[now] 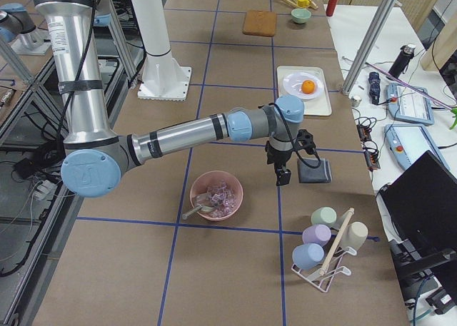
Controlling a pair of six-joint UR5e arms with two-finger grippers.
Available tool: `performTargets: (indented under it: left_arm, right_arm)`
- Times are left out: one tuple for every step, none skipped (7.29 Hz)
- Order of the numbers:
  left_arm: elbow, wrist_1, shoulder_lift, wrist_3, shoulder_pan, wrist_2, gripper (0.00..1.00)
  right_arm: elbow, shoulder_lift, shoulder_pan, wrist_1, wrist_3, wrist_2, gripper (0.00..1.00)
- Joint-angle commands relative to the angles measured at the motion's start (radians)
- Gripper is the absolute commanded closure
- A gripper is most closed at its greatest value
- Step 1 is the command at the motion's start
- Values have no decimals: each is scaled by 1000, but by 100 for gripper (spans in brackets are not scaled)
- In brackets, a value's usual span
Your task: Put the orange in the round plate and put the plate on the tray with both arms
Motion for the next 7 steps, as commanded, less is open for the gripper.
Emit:
performTargets:
  left_arm:
    - [-2,-22,0,-2,0,0,2]
    - [-3,-28,2,0,0,0,2]
    - [-3,-28,2,0,0,0,2]
    - [-2,-28,2,0,0,0,2]
    - [-2,-28,2,0,0,0,2]
    - [0,-28,2,0,0,0,2]
    - [-2,-28,2,0,0,0,2]
  right_arm:
    - [0,0,-2,-1,1,0,0]
    - [3,1,-2,-1,1,2,0]
    - [6,1,-2,-1,1,2,0]
    - [8,1,-2,-2,1,2,0]
    - [9,1,-2,-2,1,2,0]
    - [9,15,-1,-21,1,2,0]
    - [11,35,-1,-54,1,2,0]
